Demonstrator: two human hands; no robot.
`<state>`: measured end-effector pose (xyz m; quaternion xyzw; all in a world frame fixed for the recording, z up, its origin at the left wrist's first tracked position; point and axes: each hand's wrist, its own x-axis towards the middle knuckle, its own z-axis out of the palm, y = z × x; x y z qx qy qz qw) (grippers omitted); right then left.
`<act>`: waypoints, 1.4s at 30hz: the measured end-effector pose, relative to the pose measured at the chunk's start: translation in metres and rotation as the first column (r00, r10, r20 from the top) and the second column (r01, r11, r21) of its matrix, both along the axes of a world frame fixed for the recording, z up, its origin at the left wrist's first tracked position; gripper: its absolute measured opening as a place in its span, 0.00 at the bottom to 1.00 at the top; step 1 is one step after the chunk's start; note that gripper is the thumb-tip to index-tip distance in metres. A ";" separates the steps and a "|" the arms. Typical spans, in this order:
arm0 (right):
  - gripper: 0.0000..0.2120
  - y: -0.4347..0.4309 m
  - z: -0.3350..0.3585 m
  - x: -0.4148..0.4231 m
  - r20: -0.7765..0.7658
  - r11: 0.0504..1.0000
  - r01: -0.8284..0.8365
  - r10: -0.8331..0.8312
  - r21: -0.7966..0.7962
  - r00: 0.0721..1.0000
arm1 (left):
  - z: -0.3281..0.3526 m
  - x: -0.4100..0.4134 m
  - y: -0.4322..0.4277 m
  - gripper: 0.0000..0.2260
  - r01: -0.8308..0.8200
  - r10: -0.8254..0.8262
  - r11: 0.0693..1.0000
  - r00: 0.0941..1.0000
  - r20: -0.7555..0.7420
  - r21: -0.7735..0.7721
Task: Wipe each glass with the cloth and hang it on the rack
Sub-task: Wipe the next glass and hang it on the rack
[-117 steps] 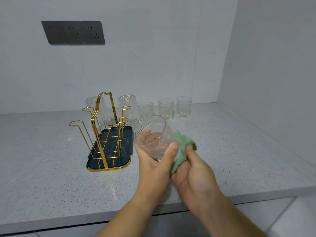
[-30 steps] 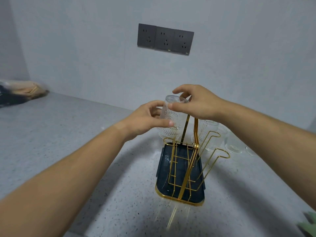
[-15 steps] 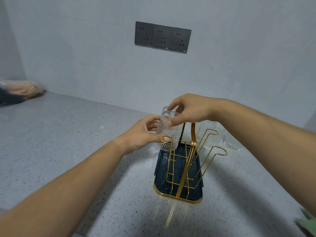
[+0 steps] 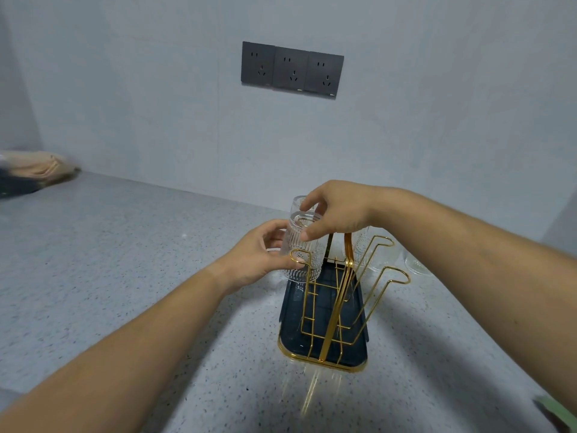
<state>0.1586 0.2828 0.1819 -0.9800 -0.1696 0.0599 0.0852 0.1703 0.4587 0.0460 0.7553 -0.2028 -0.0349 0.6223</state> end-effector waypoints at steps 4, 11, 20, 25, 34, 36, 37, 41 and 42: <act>0.35 -0.002 -0.001 -0.003 0.028 1.000 0.007 -0.007 0.013 1.000 | -0.001 -0.001 0.001 0.28 -0.018 0.018 0.999 1.000 0.013 0.037; 0.26 -0.037 0.005 -0.023 0.193 0.951 -0.006 -0.057 0.309 0.980 | 0.005 -0.008 0.006 0.31 -0.049 0.046 0.986 0.999 0.026 0.157; 0.06 -0.156 -0.005 -0.078 0.185 0.766 0.157 -0.340 0.623 0.922 | 0.064 -0.041 -0.005 0.16 -0.266 0.274 0.961 0.956 0.109 -0.080; 0.06 -0.223 -0.029 -0.104 0.070 0.679 0.300 -0.460 0.670 0.885 | 0.121 -0.079 -0.065 0.11 -0.156 0.188 0.976 0.956 0.223 -0.150; 0.06 -0.313 -0.079 -0.129 -0.104 0.553 0.427 -0.521 0.716 0.847 | 0.117 -0.109 -0.216 0.12 0.162 -0.163 0.987 0.985 0.050 0.007; 0.08 -0.331 -0.092 -0.123 -0.159 0.497 0.454 -0.527 0.739 0.835 | 0.093 -0.098 -0.250 0.14 0.153 -0.155 0.983 0.988 0.013 0.096; 0.08 -0.337 -0.097 -0.119 -0.180 0.467 0.461 -0.529 0.754 0.829 | 0.079 -0.090 -0.262 0.17 0.148 -0.146 0.982 0.989 -0.023 0.121; 0.12 -0.363 -0.120 -0.093 -0.217 0.390 0.477 -0.549 0.787 0.807 | 0.026 -0.052 -0.309 0.32 0.122 -0.092 0.972 0.984 -0.154 0.200; 0.15 -0.368 -0.126 -0.085 -0.214 0.387 0.476 -0.554 0.789 0.805 | 0.017 -0.043 -0.318 0.37 0.117 -0.079 0.971 0.980 -0.180 0.209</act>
